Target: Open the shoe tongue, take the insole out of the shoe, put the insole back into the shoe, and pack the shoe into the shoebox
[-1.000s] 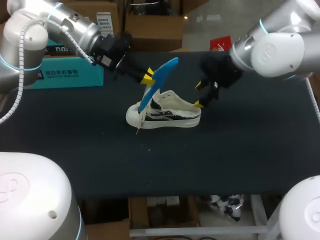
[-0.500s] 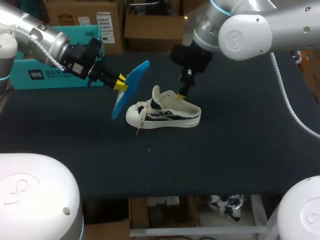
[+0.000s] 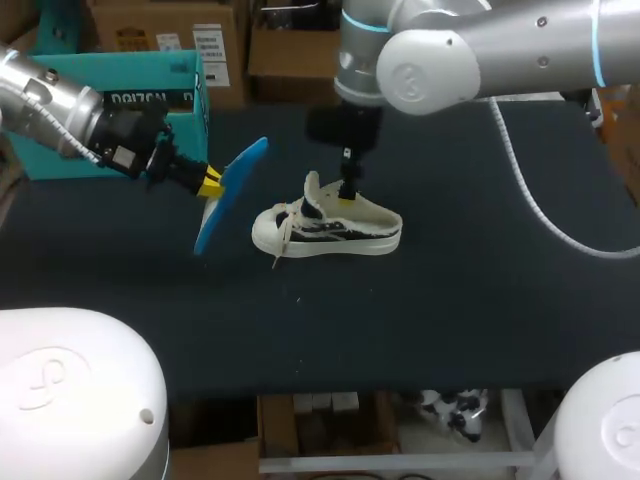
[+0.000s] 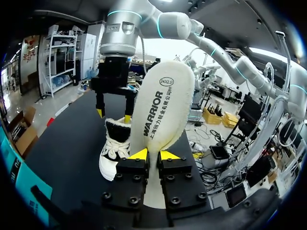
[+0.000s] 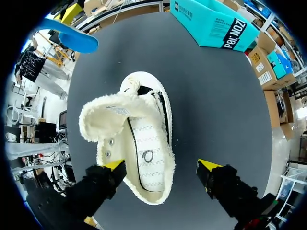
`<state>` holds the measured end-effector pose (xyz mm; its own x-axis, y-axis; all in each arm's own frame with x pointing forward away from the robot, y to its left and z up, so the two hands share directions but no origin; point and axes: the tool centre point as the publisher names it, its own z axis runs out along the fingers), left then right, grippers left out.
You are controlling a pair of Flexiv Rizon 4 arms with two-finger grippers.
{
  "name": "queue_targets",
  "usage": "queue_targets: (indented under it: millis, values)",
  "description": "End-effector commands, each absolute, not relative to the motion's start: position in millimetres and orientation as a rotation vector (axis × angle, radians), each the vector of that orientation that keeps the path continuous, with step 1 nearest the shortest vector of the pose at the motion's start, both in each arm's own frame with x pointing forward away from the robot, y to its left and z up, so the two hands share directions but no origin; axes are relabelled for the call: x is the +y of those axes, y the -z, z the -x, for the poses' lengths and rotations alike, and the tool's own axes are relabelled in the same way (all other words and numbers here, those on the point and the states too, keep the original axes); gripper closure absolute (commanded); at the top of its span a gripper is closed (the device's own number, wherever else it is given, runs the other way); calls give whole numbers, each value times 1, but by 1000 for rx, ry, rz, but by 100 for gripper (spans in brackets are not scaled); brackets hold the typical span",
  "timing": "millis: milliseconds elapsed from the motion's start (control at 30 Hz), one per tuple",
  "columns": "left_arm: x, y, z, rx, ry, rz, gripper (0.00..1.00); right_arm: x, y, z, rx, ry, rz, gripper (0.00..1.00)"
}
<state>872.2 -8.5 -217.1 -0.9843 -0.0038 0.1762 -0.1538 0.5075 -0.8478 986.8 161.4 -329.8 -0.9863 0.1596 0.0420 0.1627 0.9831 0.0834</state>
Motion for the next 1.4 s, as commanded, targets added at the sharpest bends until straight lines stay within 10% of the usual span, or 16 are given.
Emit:
queue_targets:
  millis: [33,133,167,267,1400]
  values:
    - [-1,222,-864,-2618,-1505,-181,100,169,340,-992,-3079,-121,236,0]
    - [3,226,-863,-2615,-1504,-205,100,172,345,-992,-3086,-116,224,0]
    - [4,226,-862,-2615,-1504,-210,100,173,346,-992,-3093,-119,220,39]
    - [7,230,-862,-2619,-1499,-227,100,174,348,-992,-3101,-130,229,98]
    - [-42,206,-923,-2496,-1446,191,100,165,320,-939,-2939,59,1016,100]
